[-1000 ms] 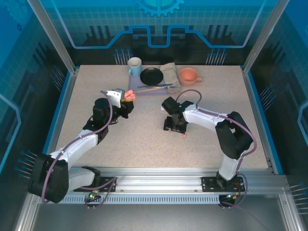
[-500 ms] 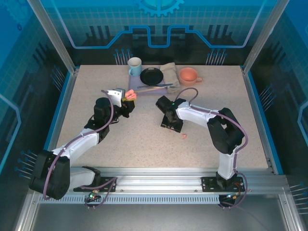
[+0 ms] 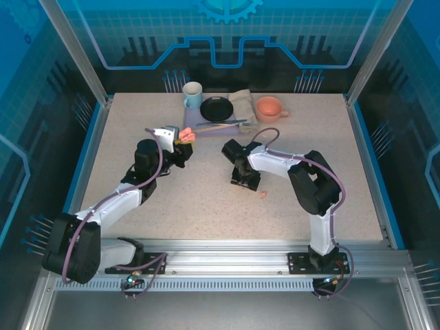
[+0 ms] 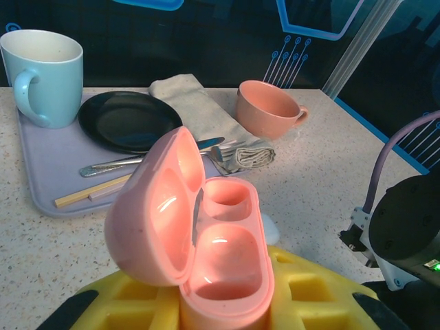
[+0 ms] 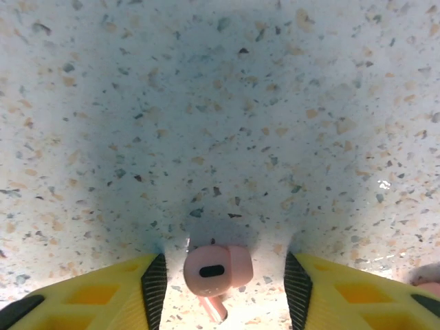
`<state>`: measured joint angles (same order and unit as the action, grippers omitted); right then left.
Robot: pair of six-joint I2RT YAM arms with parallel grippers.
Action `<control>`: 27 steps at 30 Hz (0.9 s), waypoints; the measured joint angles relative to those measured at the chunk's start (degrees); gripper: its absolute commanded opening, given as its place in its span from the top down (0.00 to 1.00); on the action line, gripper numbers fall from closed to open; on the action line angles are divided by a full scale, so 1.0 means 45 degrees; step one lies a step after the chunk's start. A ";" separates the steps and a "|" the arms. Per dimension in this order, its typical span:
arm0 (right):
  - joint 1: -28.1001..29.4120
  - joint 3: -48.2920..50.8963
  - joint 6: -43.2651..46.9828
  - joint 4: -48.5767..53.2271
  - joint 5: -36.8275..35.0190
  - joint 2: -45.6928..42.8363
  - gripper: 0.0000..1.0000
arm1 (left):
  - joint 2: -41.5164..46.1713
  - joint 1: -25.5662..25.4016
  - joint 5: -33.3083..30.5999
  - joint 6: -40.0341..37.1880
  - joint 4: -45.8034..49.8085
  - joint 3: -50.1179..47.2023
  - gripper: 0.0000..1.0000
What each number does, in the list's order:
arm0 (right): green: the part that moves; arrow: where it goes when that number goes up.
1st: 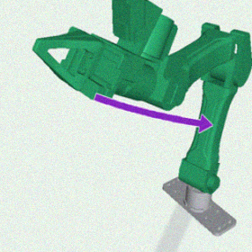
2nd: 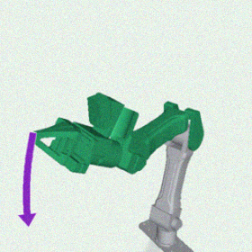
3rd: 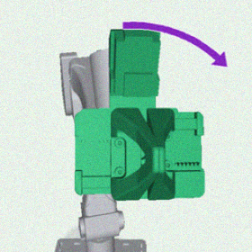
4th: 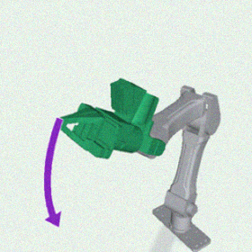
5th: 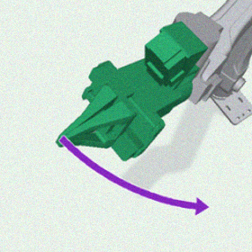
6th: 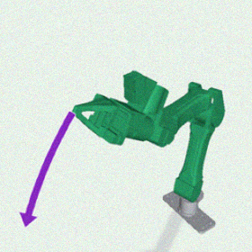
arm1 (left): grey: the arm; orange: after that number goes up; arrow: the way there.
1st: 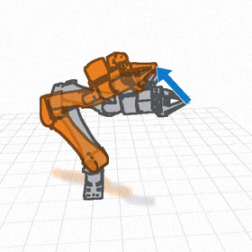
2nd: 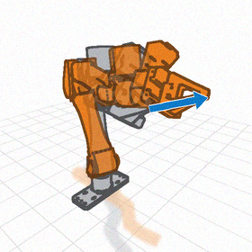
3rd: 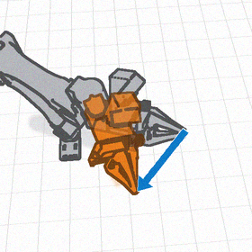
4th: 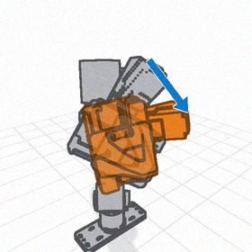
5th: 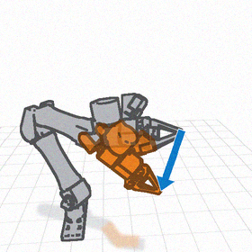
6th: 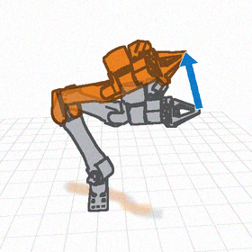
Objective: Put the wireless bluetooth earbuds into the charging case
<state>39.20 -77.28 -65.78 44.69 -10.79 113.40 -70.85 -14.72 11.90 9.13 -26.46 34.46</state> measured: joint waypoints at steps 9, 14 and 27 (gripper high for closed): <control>-0.0160 -0.0019 0.0087 -0.0087 0.0160 0.0049 0.56 | -0.0049 0.0000 -0.0005 0.0000 -0.0005 0.0000 1.00; -0.0223 -0.0019 0.0194 -0.0112 0.0189 0.0049 0.58 | -0.0102 0.0000 -0.0005 0.0000 -0.0005 0.0000 1.00; -0.0223 -0.0019 0.0287 -0.0165 0.0199 0.0053 0.64 | -0.0102 0.0000 0.0000 0.0000 -0.0005 0.0000 1.00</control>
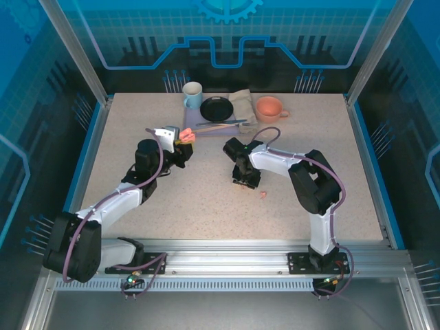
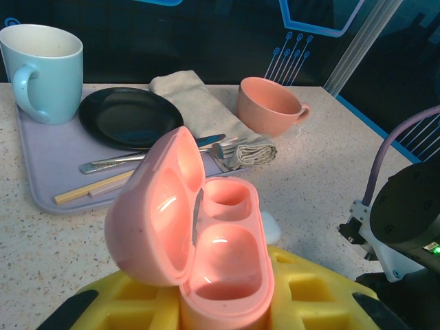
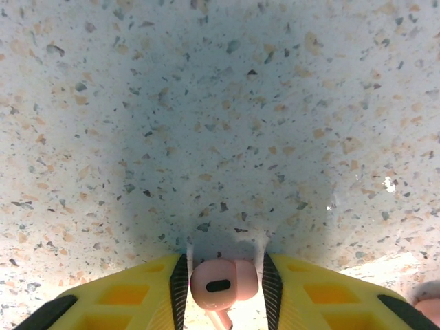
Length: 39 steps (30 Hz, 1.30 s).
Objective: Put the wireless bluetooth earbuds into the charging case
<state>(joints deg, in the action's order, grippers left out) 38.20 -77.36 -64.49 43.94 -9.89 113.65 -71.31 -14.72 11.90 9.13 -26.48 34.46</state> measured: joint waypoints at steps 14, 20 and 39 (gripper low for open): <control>0.0000 0.0015 0.0126 -0.0112 0.0010 -0.0034 0.79 | 0.0000 0.0000 0.0010 0.0000 0.0010 0.0000 1.00; 0.0000 0.0340 0.0408 -0.0437 -0.0039 -0.0311 0.81 | 0.0000 0.0000 0.0189 0.0000 0.0010 0.0000 1.00; -0.0219 0.2205 0.2414 -0.2365 -0.0384 -0.4979 0.79 | 0.0000 0.0000 0.1967 -0.0034 -0.0889 -0.0253 1.00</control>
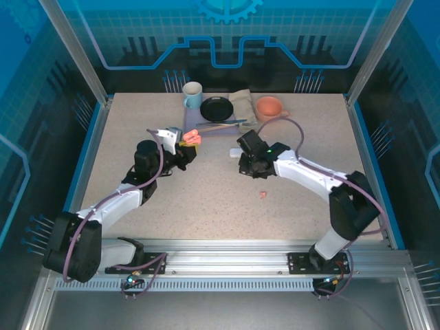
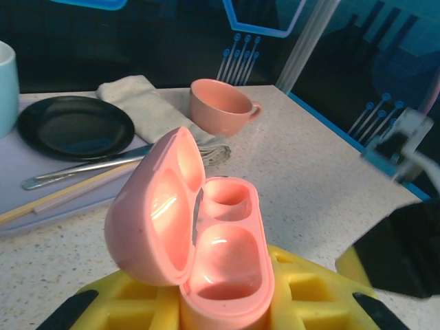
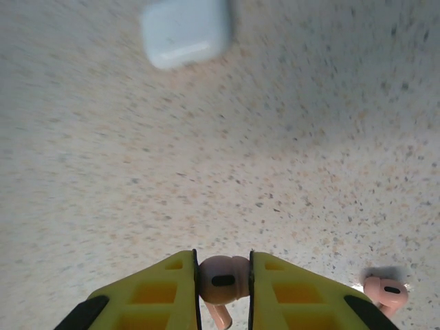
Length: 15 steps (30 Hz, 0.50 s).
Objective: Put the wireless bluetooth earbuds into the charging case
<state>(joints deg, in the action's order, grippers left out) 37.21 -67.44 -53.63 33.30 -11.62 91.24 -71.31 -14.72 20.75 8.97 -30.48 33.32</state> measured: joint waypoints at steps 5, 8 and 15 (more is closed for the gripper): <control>-0.0083 0.0432 0.0928 -0.1103 0.0015 -0.2093 0.78 | -0.0005 -0.0058 0.1137 -0.0015 -0.0432 -0.0063 1.00; -0.0121 0.0539 0.1530 -0.1860 0.0053 -0.3162 0.78 | -0.0049 -0.0345 0.1753 -0.0073 -0.0539 -0.0053 1.00; -0.0131 0.0578 0.2633 -0.3959 0.0515 -0.4682 0.77 | -0.0821 -0.1593 0.2569 -0.0442 -0.0505 0.0583 1.00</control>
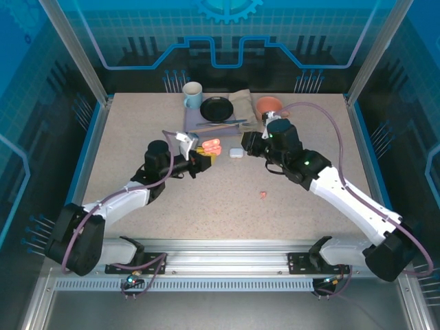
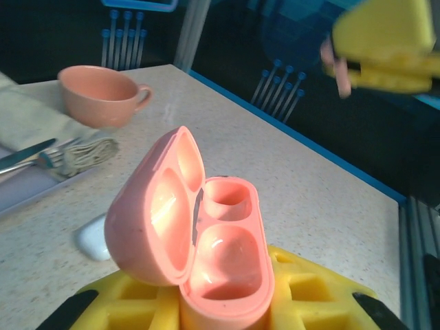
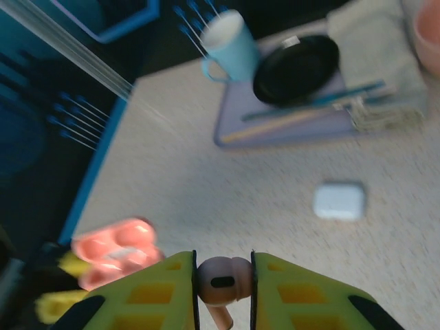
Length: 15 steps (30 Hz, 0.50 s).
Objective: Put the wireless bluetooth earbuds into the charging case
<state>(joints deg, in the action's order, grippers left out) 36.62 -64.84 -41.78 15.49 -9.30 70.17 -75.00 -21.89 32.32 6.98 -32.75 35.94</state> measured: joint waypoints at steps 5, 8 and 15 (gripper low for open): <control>0.0005 0.0301 0.0471 -0.1982 0.0665 -0.0495 0.77 | -0.0544 -0.0816 0.0165 -0.0301 0.0092 0.0869 1.00; 0.0010 0.0860 0.0646 -0.3254 0.1146 -0.0714 0.77 | -0.0869 -0.1248 0.0180 -0.0418 0.0141 0.1452 1.00; 0.0019 0.2084 0.0729 -0.5241 0.1880 -0.1302 0.77 | -0.1243 -0.1724 0.0019 -0.0520 -0.0306 0.2079 1.00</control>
<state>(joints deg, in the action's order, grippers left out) 36.71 -55.46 -38.50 -8.10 -0.84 64.31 -80.60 -29.65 32.40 4.64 -34.13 45.30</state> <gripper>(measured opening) 0.231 0.243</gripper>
